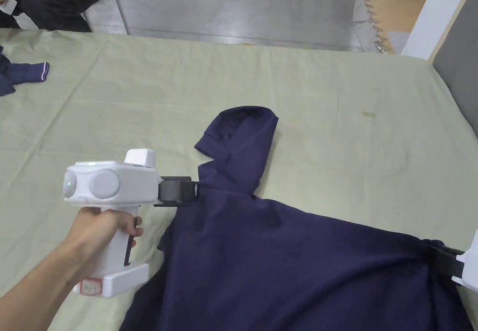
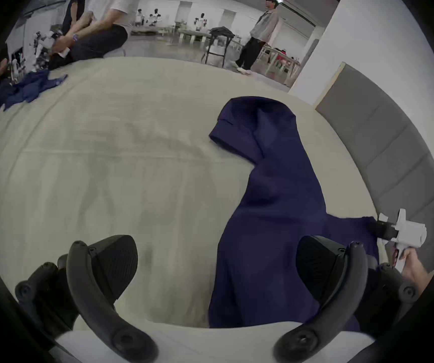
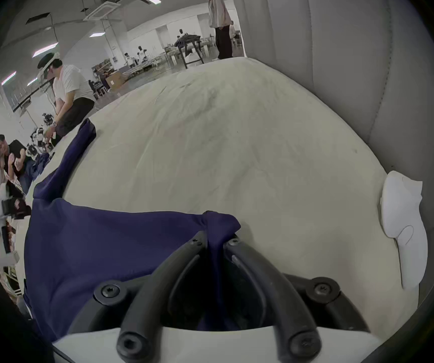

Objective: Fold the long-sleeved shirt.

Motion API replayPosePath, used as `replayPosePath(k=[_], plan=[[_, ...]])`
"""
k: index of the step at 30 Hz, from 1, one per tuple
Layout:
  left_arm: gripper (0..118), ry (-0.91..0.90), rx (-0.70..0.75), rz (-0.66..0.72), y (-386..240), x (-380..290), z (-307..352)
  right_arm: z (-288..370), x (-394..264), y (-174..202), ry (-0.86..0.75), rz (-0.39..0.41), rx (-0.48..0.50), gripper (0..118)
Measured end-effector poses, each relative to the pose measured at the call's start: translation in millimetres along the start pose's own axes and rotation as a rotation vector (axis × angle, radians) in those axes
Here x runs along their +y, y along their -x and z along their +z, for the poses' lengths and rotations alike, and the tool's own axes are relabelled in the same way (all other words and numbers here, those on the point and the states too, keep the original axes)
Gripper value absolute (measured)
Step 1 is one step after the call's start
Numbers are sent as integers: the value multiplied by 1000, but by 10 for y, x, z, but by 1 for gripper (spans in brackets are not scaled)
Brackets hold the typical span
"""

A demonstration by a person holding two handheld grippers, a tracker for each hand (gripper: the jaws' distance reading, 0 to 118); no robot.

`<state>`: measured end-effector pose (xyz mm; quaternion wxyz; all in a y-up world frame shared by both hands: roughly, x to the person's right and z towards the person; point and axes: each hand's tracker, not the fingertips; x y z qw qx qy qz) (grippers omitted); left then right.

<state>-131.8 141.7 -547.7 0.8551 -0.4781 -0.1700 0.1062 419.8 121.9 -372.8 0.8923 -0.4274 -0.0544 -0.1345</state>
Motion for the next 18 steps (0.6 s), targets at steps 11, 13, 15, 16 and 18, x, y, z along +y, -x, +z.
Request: replayPosePath(k=[11, 13, 15, 16, 18], plan=[[13, 66, -72, -63, -34, 55, -305, -49, 42, -33, 17, 7, 20, 8], [12, 51, -119, -18, -13, 13, -256, -42, 44, -17, 17, 4, 16, 8], [11, 47, -102, -40, -55, -26, -198, -25, 51, 5, 14, 2, 5, 8], [11, 31, -87, -38, -83, -36, -152, 11, 53, 26, 10, 2, -1, 8], [10, -35, -71, -56, -141, -35, 50, 138, 60, 35, -32, 0, 3, 8]])
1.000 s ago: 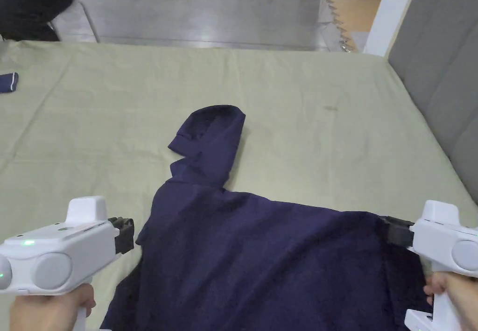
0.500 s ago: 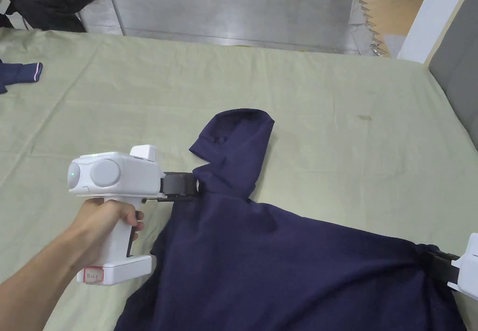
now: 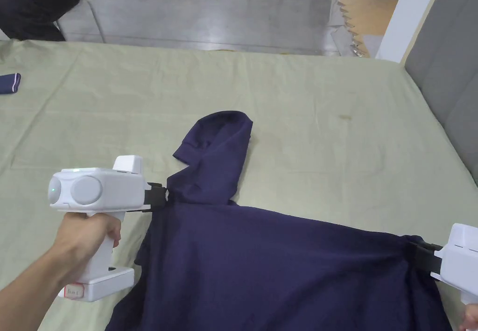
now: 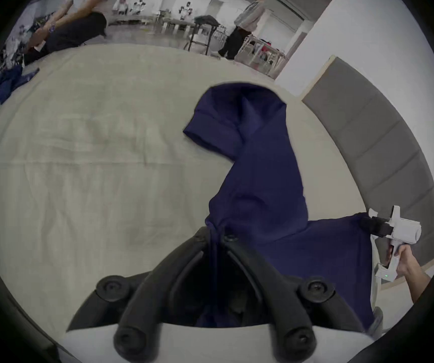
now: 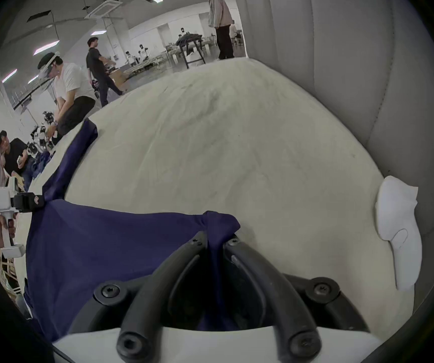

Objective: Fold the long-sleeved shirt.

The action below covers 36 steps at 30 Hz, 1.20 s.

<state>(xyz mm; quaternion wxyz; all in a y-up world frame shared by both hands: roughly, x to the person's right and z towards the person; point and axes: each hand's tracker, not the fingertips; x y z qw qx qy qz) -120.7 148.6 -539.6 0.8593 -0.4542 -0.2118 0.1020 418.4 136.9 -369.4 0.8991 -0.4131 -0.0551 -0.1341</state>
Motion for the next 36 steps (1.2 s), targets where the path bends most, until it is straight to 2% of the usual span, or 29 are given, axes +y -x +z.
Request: replayPosePath(k=[2, 8, 14, 18, 20, 23, 27, 36], plan=[[10, -53, -5, -1, -63, 34, 250, 218, 46, 24, -60, -22, 47, 8], [10, -236, 7, -46, -359, 1, 1309, 1162, 264, 225, -240, 33, 141, 8], [10, -472, 71, -139, -665, -50, 2671, 2442, 615, 582, -461, 135, 226, 7], [10, -624, 86, -151, -932, 134, 3579, 3275, 916, 890, -603, 210, 252, 7], [10, -691, 99, -201, -1102, 271, 3984, 3632, 1076, 1034, -660, 255, 236, 7], [10, -772, 129, -242, -1334, 530, 4508, 4136, 1371, 1168, -722, 252, 263, 7], [10, -871, 164, -277, -1666, 888, 5079, 4682, 1799, 1374, -794, 281, 215, 7], [10, -990, 239, -311, -2284, 1826, 5812, 5521, 2878, 1779, -890, 280, 140, 7]])
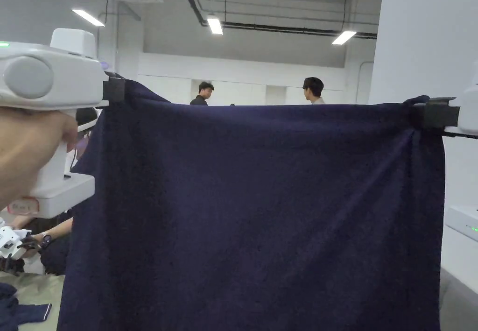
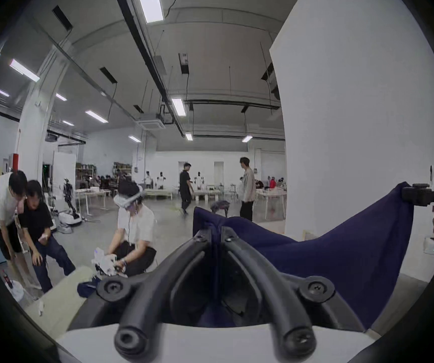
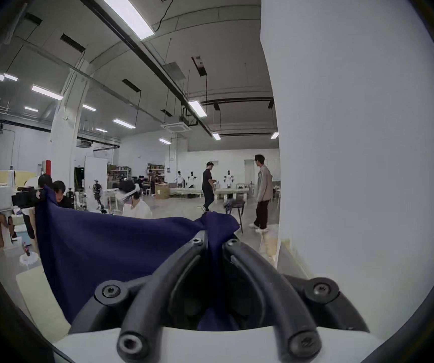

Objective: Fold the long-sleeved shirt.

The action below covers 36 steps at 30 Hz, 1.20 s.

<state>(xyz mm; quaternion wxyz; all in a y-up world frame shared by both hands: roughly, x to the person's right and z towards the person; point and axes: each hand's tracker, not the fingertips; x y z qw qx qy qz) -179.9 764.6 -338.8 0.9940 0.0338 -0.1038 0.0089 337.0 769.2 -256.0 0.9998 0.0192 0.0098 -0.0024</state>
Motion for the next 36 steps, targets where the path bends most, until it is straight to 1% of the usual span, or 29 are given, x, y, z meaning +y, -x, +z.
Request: replayPosePath(k=[4, 6, 8, 10, 14, 16, 17, 18, 20, 23, 24, 26, 27, 28, 29, 31, 33, 34, 36], plan=[[10, -32, 29, -1, -45, 453, -284, -236, 496, -1, -34, 3, -43, 7], [9, -51, 42, -24, -86, 646, -417, -360, 704, -13, -51, -6, -59, 7], [9, -61, 65, -62, -135, 811, -595, -493, 877, -3, -69, 31, -102, 7], [9, -70, 74, -53, -161, 944, -798, -638, 980, 8, -91, 54, -114, 7], [9, -77, 99, -32, -163, 1097, -1265, -1040, 1075, -9, -108, 53, -137, 7], [9, -97, 82, -12, -138, 1100, -1491, -1255, 1044, -14, -116, 60, -156, 7], [9, -99, 95, -16, -49, 1180, -1769, -1386, 1015, -20, -117, 65, -169, 7], [9, -128, 93, -31, -30, 1198, -1917, -1512, 985, -35, -123, 64, -166, 7], [9, -124, 105, -38, 12, 1188, -2191, -1779, 953, -37, -130, 77, -174, 7], [9, -144, 108, 1, 117, 1152, -2531, -2168, 886, -29, -153, 83, -186, 7], [9, -156, 104, 59, 169, 1138, -2624, -2263, 883, -21, -171, 78, -183, 7], [9, -172, 117, 52, 229, 1129, -2733, -2432, 880, -2, -202, 68, -174, 7], [9, -221, 132, 53, 253, 1110, -2745, -2476, 880, 16, -228, 68, -162, 7], [9, -230, 127, 14, 261, 1097, -2771, -2499, 877, 37, -265, 69, -152, 7], [9, -230, 148, -52, 207, 1064, -2653, -2531, 862, 48, -269, 67, -163, 7], [9, -212, 153, -31, 253, 982, -2690, -2565, 780, 38, -286, 52, -121, 7], [9, -198, 149, -9, 288, 831, -2682, -2589, 621, 60, -278, 57, -120, 7], [9, -161, 154, 3, 288, 714, -2686, -2601, 527, 59, -268, 59, -112, 7], [9, -114, 151, -16, 288, 443, -2690, -2608, 258, 58, -229, 81, -105, 7]])
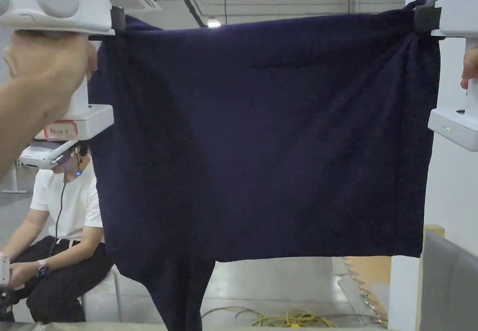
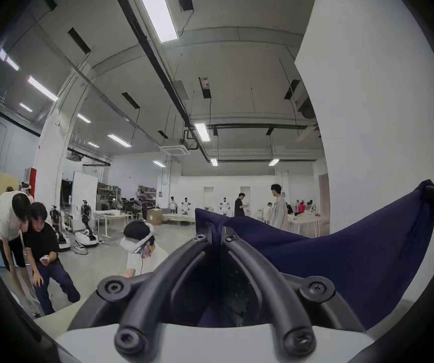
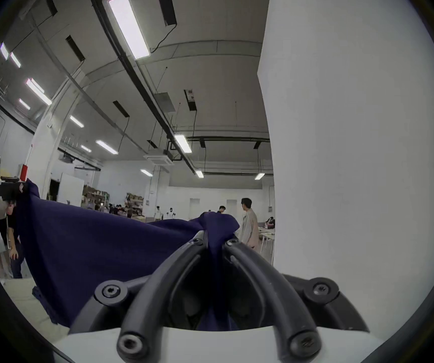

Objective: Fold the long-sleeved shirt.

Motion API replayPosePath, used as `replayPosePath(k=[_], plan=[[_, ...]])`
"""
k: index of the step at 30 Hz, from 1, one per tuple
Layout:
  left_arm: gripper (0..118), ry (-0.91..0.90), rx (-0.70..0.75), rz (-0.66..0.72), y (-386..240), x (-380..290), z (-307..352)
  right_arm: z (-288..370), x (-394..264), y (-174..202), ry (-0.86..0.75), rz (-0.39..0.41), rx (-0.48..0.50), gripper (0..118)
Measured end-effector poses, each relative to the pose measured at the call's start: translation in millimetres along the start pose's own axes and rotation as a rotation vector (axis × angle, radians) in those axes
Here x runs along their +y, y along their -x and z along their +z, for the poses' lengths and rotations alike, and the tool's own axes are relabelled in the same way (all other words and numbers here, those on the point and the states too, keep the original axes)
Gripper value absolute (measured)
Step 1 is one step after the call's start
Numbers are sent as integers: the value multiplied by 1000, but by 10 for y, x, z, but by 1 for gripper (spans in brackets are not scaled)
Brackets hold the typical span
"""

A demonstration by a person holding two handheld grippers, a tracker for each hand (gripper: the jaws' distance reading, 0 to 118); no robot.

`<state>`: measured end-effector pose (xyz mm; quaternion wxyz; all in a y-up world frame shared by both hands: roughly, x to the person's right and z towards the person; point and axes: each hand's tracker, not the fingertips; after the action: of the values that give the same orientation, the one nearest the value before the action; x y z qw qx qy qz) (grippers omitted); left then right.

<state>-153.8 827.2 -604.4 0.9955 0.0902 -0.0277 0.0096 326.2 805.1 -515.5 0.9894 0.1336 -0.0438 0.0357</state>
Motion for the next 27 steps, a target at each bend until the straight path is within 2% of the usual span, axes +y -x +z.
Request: replayPosePath(k=[5, 7, 13, 15, 17, 20, 24, 25, 27], plan=[[9, 146, -51, -64, 17, -901, 211, 195, -855, -87, 151, -28, 46, 7], [9, 210, -68, -93, 18, -1333, 357, 330, -1263, -103, 218, -4, 48, 7], [9, 392, -135, -26, 36, -2525, 1147, 886, -2424, -219, 432, 10, 98, 7], [9, 423, -132, -15, 45, -2849, 1471, 1173, -2741, -259, 484, -27, 114, 7], [9, 438, -150, 11, 51, -3103, 1875, 1533, -2971, -274, 514, -27, 115, 7], [9, 469, -164, -6, 48, -3379, 2499, 2092, -3196, -335, 552, -106, 131, 7], [9, 525, -202, 6, 83, -3633, 3375, 2907, -3398, -355, 607, -75, 160, 7], [9, 567, -211, -28, 98, -3711, 3586, 3131, -3454, -366, 646, -80, 158, 7], [9, 637, -242, -3, 134, -3894, 4038, 3605, -3592, -380, 698, -89, 200, 7]])
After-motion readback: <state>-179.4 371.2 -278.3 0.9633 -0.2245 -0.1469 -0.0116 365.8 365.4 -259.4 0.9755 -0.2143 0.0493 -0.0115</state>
